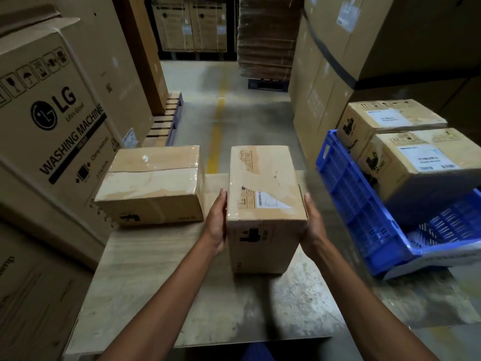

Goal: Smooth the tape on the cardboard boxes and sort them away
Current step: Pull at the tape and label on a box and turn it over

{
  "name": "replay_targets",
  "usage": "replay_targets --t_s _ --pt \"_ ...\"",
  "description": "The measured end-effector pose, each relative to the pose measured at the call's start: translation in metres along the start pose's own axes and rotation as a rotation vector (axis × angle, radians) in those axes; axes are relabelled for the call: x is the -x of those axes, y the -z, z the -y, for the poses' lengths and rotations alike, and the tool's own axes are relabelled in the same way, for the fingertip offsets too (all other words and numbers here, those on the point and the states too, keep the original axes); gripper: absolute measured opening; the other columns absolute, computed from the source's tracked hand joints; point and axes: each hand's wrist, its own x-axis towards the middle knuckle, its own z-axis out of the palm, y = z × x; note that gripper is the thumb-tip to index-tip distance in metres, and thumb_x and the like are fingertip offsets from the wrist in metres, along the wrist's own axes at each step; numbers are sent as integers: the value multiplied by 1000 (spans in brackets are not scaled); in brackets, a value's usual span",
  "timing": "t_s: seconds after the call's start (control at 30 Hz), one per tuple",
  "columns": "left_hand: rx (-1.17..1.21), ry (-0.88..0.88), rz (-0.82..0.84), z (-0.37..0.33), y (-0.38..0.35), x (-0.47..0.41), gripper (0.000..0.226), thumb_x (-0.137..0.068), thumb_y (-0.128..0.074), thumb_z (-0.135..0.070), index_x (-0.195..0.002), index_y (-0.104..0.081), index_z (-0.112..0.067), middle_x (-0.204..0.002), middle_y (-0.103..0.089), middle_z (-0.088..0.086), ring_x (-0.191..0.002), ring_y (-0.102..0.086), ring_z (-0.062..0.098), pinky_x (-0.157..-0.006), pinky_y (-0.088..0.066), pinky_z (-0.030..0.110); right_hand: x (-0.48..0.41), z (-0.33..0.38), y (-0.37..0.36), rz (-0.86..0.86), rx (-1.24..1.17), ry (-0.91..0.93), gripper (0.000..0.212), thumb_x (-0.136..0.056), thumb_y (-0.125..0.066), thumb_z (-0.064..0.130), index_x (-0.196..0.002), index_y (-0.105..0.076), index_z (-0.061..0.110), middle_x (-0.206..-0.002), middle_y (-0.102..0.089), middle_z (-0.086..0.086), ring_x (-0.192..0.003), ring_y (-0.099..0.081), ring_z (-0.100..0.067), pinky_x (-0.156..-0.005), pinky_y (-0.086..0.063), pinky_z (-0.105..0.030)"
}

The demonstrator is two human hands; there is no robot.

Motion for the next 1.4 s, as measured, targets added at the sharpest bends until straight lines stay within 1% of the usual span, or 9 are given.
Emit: replay_targets --t_s 0.17,0.3,0.4,0.5,0.73,0.9,1.13,1.27,1.4 --pt "-218 -228 -74 4 7 16 47 -101 -55 -33 -144 -49 -16 -138 -60 1 -128 -57 11 -106 -47 31 22 7 0 -187 135 226 31 -106 -44 37 -99 -70 21 -99 -73 2 -103 -66 -21 -84 -52 -30" --pt "-913 -811 -78 0 2 35 45 -94 -56 -29 -135 -59 -11 -141 -54 5 -134 -48 14 -110 -40 25 46 13 -3 -241 695 734 21 -100 -59 27 -117 -70 23 -129 -65 7 -121 -60 -9 -100 -49 -28" --pt "-1245 -1035 -30 5 -4 40 39 -94 -55 -25 -126 -64 -5 -130 -61 12 -126 -54 27 -109 -43 42 46 1 -4 -154 1100 982 33 -96 -56 33 -119 -73 15 -133 -66 -3 -121 -61 -15 -100 -48 -29" --pt "-1391 -1003 7 17 -4 39 36 -98 -52 -29 -122 -67 -6 -128 -61 14 -123 -56 31 -104 -44 49 42 -16 -8 -132 1336 1089 28 -95 -57 31 -108 -73 12 -125 -69 -10 -118 -63 -27 -97 -52 -41" --pt "-1500 -895 64 -14 -19 22 31 -96 -45 -29 -105 -67 -10 -111 -60 9 -102 -56 27 -85 -51 45 29 22 -16 -125 1498 1000 30 -91 -49 42 -86 -67 18 -92 -62 -1 -79 -57 -23 -64 -48 -36" --pt "-1564 -645 63 -10 -22 10 57 -98 -33 -40 -145 -49 -12 -157 -38 13 -147 -30 27 -122 -23 42 22 15 -25 -67 1661 847 46 -96 -36 45 -123 -61 18 -132 -59 -10 -118 -56 -27 -96 -45 -42" --pt "-1515 -707 -37 -32 -44 -7 29 -97 -47 -23 -117 -63 -10 -116 -62 9 -108 -54 26 -94 -47 43 -4 46 -43 -94 1700 709 36 -96 -43 49 -113 -60 23 -118 -55 -3 -109 -50 -22 -88 -44 -43" --pt "-1482 -632 -101 -38 -42 -36 46 -99 -46 -26 -143 -49 -12 -150 -47 9 -143 -36 27 -118 -28 46 -25 45 -53 17 1691 608 56 -104 -32 48 -153 -34 21 -163 -27 -12 -151 -23 -29 -120 -24 -49" --pt "-1355 -530 -81 -34 -35 -46 44 -100 -48 -20 -143 -51 -9 -153 -45 9 -147 -31 23 -122 -23 37 -27 37 -52 12 1706 616 59 -104 -25 51 -155 -29 22 -167 -19 -10 -154 -13 -27 -124 -13 -49"
